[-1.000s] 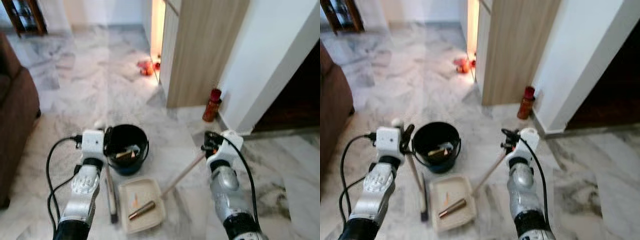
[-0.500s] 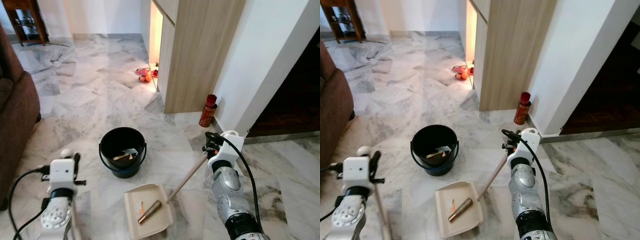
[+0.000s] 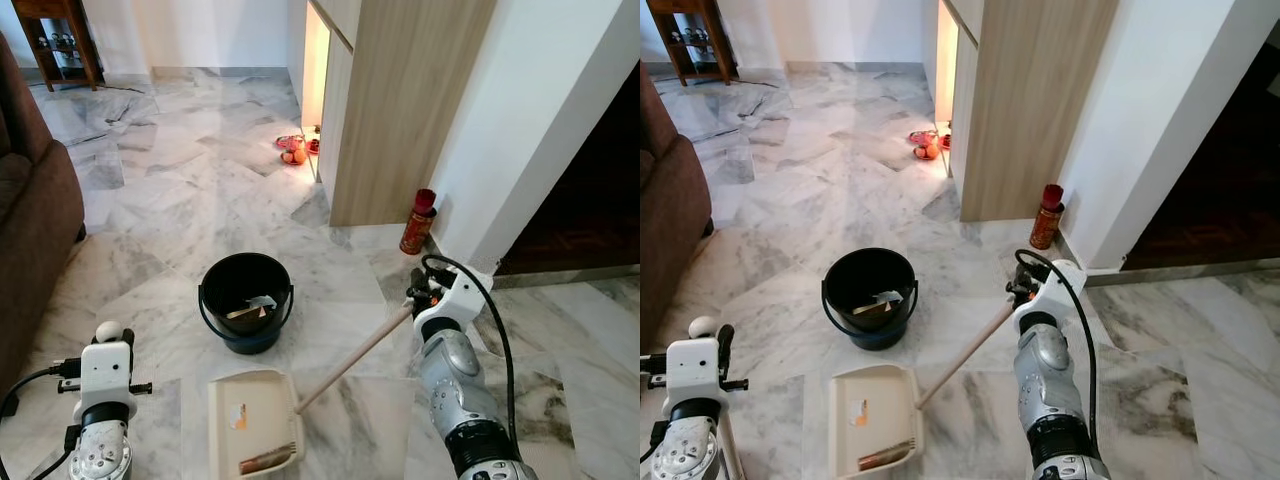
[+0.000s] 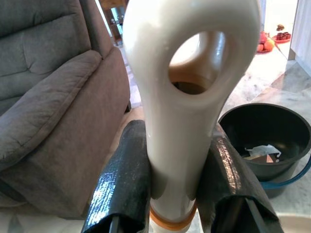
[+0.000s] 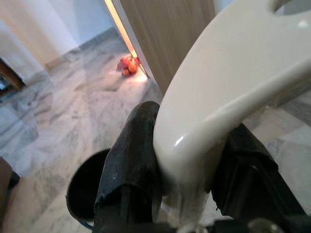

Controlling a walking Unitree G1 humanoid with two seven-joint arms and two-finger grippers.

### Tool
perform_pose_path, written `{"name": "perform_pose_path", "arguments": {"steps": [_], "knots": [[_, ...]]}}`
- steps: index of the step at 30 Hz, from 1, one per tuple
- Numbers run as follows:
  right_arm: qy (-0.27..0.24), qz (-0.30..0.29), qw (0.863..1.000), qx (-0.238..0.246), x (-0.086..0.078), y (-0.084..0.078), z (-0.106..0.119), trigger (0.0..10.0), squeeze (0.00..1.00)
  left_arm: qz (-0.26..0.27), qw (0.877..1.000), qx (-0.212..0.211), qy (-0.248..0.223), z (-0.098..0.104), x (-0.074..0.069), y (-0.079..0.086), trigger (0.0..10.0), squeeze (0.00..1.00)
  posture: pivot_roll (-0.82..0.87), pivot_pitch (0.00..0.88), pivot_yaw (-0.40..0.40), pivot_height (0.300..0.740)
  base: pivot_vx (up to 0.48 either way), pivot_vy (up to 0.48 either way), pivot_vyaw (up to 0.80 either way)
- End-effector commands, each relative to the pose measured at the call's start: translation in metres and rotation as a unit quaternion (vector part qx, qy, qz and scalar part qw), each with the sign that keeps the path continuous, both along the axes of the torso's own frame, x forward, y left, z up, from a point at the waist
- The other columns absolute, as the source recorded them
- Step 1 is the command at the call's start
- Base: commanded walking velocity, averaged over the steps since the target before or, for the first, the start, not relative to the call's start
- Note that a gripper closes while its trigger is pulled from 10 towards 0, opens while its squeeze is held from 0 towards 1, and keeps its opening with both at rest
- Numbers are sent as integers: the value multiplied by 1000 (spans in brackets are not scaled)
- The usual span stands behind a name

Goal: Sweep floor

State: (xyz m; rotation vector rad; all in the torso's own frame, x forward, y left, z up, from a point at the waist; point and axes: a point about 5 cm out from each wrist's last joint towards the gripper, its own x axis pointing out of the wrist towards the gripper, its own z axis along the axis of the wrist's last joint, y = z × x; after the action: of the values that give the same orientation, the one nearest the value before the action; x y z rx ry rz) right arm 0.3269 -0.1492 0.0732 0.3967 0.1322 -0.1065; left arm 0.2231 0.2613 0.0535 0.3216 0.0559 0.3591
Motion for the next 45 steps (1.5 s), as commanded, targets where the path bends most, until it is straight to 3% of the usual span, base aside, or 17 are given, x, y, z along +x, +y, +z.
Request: {"name": "perform_pose_path", "arguments": {"steps": [1, 13, 21, 29, 45], "knots": [[-58, -4, 998, 9, 11, -3, 31, 10000, 0, 6, 1000, 28, -8, 4, 0, 5, 10000, 0, 110, 0, -55, 740, 0, 0, 0], [-116, 12, 993, -17, 2, -11, 71, 10000, 0, 11, 999, 30, -19, 7, 7, 9, 10000, 0, 104, 0, -53, 740, 0, 0, 0], [-123, 22, 991, -42, -7, -17, 91, 10000, 0, 12, 999, 24, -18, 4, 8, 7, 10000, 0, 95, 0, -51, 740, 0, 0, 0], [-168, 24, 985, -19, -8, -12, 125, 10000, 0, 10, 1000, 22, -19, 3, 10, 8, 10000, 0, 96, 0, -44, 740, 0, 0, 0], [-211, 11, 977, -4, -11, -13, 157, 10000, 0, 0, 1000, 20, -11, -2, 6, 9, 10000, 0, 100, 0, -38, 740, 0, 0, 0]]}}
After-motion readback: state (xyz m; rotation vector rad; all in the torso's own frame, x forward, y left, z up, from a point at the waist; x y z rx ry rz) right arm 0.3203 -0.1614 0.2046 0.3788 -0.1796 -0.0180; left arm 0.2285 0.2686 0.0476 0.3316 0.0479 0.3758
